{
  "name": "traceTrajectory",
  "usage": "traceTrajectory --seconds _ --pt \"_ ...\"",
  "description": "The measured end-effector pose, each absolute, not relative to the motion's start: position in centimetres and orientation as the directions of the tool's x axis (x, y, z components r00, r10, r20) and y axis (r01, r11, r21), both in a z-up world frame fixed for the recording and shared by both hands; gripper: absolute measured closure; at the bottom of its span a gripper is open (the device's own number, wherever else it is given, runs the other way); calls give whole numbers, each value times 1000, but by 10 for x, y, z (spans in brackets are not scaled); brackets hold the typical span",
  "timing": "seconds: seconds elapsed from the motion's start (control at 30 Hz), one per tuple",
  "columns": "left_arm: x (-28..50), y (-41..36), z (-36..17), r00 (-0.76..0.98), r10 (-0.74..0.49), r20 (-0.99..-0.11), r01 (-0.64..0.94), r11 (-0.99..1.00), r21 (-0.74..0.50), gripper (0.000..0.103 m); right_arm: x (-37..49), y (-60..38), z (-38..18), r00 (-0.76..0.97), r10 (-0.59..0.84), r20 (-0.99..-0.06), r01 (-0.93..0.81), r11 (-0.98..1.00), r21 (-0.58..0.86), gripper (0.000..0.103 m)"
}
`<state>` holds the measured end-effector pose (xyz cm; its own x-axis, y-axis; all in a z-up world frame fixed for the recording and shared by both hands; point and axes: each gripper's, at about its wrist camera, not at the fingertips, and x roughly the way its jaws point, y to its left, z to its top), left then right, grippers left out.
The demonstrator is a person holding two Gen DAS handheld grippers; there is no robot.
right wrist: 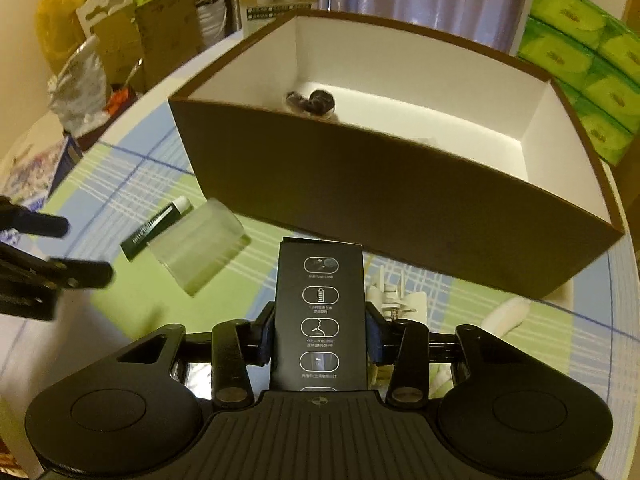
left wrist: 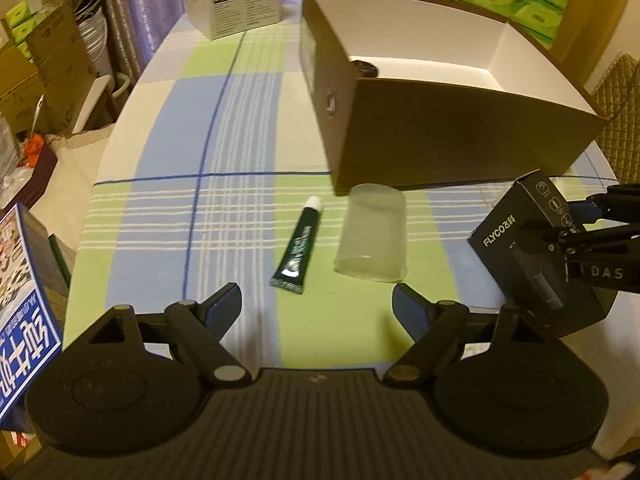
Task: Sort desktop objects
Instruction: 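Grasp the black FLYCO box with the right tool while the left tool grasps the clear cup, then carry the clear cup and black box over the brown box with both tools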
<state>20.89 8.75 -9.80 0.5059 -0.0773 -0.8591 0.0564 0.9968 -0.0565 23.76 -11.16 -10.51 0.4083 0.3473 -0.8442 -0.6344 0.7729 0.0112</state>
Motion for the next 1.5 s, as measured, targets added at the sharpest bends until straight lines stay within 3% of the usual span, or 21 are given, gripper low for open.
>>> traceTrajectory --seconds 0.4,0.57,0.7,0.97,1.5 --pt "230 54 -102 553 -161 -817 213 976 -48 25 230 -171 -54 486 375 -790 -504 858 97 63" --pt "244 45 -116 541 -174 -823 267 963 -28 32 234 -214 -42 519 340 -784 -392 910 135 63" --pt "255 39 -127 520 -165 -838 292 956 -7 36 235 -242 -44 535 281 -797 -306 943 127 63" --pt "277 32 -144 481 -130 -867 317 948 34 53 236 -282 -56 526 202 -826 -191 975 117 63" --pt "284 25 -154 475 -120 -872 308 951 37 56 240 -292 -82 478 165 -863 -173 981 92 63"
